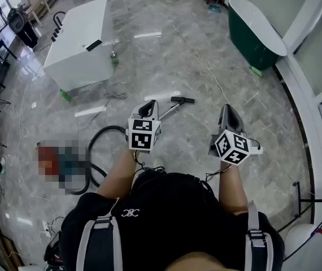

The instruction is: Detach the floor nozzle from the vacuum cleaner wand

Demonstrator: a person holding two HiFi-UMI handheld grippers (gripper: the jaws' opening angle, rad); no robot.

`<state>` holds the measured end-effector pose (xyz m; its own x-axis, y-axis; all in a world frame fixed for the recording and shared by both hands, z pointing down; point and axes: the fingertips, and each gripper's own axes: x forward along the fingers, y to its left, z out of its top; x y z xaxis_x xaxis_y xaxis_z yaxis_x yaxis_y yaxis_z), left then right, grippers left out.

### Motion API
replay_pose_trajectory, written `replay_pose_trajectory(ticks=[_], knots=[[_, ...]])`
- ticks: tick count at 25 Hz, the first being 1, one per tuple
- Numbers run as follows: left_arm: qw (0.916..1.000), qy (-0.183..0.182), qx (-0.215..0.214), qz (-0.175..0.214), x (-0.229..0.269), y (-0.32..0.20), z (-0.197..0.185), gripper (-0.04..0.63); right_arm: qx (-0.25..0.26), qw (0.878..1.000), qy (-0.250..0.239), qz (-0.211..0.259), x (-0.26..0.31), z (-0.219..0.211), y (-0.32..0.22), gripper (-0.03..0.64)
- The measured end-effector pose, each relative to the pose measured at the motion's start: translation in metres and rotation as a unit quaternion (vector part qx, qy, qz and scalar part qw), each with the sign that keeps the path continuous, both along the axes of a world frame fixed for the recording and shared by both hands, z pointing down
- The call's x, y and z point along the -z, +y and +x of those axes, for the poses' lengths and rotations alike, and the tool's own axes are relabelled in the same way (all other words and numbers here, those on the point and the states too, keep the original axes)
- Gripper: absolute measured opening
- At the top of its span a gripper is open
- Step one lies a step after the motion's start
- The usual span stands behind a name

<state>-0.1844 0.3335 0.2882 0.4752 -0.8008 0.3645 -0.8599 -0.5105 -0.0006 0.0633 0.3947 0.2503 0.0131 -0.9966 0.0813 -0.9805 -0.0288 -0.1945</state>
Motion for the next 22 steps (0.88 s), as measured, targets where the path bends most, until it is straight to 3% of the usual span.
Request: replay_pose_trajectory(ticks=[4,10,13,22], knots=[[1.0000,0.003,-0.004,-0.004,0.001,-0.064,-0.016,0.005,0.002,1.000,-0.004,-0.013,-0.004,-0.020,-0.064,0.014],[0.9998,0.004,-0.005,-0.019,-0.013,-0.121,-0.038,0.005,0.003,1.000,-0.020,-0.022,-0.011,-0.038,-0.113,0.014],[0.9997,0.012,-0.002,-0.023,-0.017,-0.135,-0.042,0.005,0.011,0.999,-0.022,-0.042,-0.021,-0.037,-0.130,0.014],[0.9989,-0.004,0.031,-0.035,-0.038,-0.205,-0.043,0.005,0.042,0.998,-0.018,-0.043,-0.033,-0.030,-0.219,0.014]])
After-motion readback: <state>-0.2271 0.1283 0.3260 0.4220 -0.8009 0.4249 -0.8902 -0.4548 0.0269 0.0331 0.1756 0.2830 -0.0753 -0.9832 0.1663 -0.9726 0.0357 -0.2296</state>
